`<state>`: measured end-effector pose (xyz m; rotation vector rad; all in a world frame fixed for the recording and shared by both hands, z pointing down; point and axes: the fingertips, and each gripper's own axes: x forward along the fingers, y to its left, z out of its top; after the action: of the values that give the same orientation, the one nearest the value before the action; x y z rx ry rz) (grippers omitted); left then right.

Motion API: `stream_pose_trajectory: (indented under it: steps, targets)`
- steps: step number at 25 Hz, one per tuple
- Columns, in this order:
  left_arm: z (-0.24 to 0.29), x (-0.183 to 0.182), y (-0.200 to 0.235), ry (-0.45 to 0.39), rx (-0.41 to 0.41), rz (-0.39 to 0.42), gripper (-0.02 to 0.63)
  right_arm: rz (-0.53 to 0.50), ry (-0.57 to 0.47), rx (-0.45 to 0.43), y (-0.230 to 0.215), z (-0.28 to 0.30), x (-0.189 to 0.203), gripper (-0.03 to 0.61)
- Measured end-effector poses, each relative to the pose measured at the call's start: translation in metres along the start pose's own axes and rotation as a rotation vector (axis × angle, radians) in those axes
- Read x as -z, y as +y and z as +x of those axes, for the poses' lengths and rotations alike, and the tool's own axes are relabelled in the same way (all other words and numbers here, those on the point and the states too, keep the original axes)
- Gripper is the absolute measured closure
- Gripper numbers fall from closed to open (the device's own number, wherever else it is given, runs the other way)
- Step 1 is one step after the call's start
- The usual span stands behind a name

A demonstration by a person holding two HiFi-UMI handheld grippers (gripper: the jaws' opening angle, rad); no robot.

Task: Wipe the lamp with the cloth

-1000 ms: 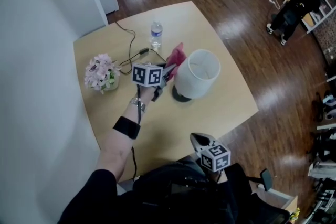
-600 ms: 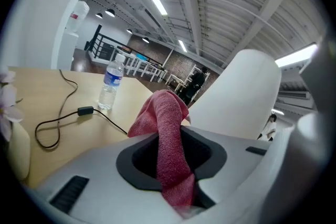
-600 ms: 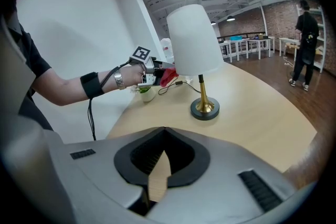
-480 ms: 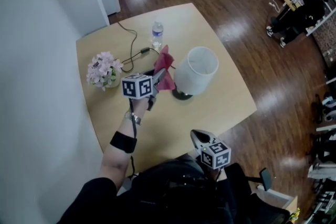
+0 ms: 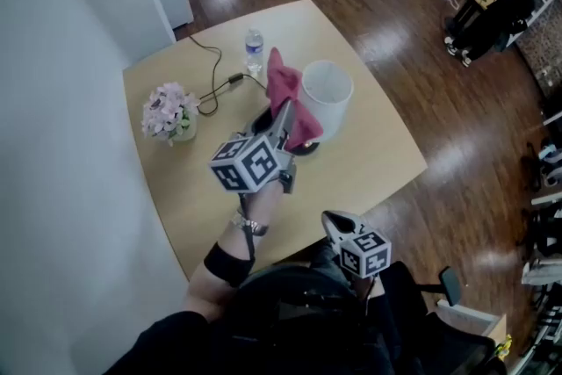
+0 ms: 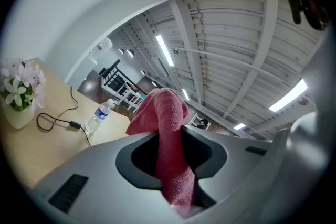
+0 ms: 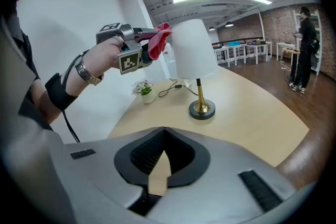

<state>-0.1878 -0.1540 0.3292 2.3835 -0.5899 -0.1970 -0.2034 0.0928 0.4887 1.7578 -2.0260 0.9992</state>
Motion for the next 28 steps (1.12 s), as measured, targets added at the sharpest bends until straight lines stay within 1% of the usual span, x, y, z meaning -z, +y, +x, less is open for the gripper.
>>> stream_pose_trajectory:
  steps: [2, 5, 8, 11, 13, 16, 21, 24, 28]
  targets:
    - [0.009, 0.003, -0.006, -0.025, -0.017, 0.001, 0.503, -0.01, -0.021, -0.017, -0.012, -0.002, -0.006, 0.572]
    - [0.017, 0.008, -0.018, -0.052, -0.052, 0.048, 0.503, -0.048, -0.03, -0.065, -0.026, -0.009, -0.014, 0.572]
    - [0.02, 0.016, -0.014, -0.072, -0.137, 0.084, 0.503, -0.066, -0.037, -0.107, -0.054, -0.017, -0.012, 0.572]
    - [0.019, 0.029, 0.0, -0.087, -0.232, 0.111, 0.503, -0.077, -0.045, -0.153, -0.079, -0.025, -0.02, 0.572]
    - [0.017, 0.043, 0.013, -0.081, -0.3, 0.12, 0.503, -0.084, -0.044, -0.182, -0.094, -0.024, -0.021, 0.572]
    - [0.011, 0.072, 0.037, -0.048, -0.396, 0.119, 0.503, -0.105, -0.029, -0.223, -0.11, -0.022, -0.016, 0.572]
    - [0.0, 0.111, 0.062, -0.023, -0.519, 0.099, 0.503, -0.149, -0.007, -0.281, -0.123, -0.027, -0.018, 0.572]
    - [-0.004, 0.125, 0.073, -0.011, -0.575, 0.096, 0.503, -0.165, 0.005, -0.303, -0.131, -0.031, -0.02, 0.572]
    - [-0.007, 0.139, 0.088, 0.013, -0.623, 0.092, 0.503, -0.164, 0.004, -0.314, -0.141, -0.033, -0.022, 0.572]
